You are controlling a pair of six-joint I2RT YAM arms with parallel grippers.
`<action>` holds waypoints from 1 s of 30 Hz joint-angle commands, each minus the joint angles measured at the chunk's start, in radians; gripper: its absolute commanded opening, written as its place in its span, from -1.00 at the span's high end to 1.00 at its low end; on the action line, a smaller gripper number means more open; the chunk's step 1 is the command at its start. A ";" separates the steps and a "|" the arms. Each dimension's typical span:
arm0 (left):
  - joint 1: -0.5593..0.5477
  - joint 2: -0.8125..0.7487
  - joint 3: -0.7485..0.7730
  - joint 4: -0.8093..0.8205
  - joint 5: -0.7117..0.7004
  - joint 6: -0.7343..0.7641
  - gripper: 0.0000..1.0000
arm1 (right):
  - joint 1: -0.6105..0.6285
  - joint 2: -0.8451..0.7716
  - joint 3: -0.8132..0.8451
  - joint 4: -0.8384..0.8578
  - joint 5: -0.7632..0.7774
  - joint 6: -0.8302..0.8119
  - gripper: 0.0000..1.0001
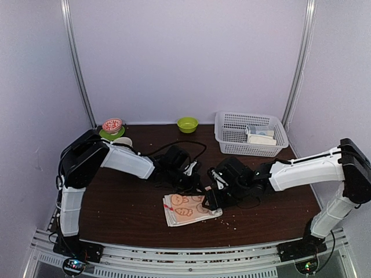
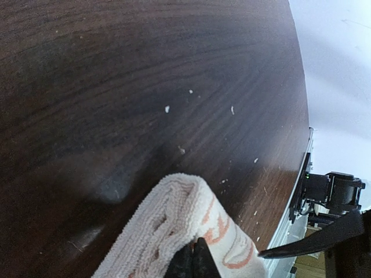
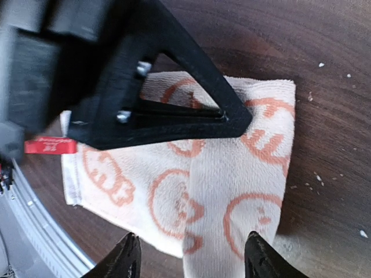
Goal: Roll the towels
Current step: Roll the towel at the center of the board.
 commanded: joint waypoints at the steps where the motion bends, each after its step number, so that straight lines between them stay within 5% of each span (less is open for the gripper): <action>1: 0.008 0.027 -0.011 0.033 0.016 0.003 1.00 | -0.035 -0.113 -0.052 -0.052 0.017 -0.002 -0.23; 11: 0.008 0.015 -0.028 0.040 0.019 0.005 1.00 | -0.061 -0.062 -0.115 0.021 -0.006 0.051 -0.11; 24: 0.008 0.007 -0.043 0.047 0.017 0.010 1.00 | 0.031 0.107 0.001 -0.224 0.089 -0.010 0.00; 30: 0.008 -0.004 -0.048 0.038 0.004 0.021 1.00 | 0.020 -0.029 -0.036 -0.143 0.086 0.011 -0.13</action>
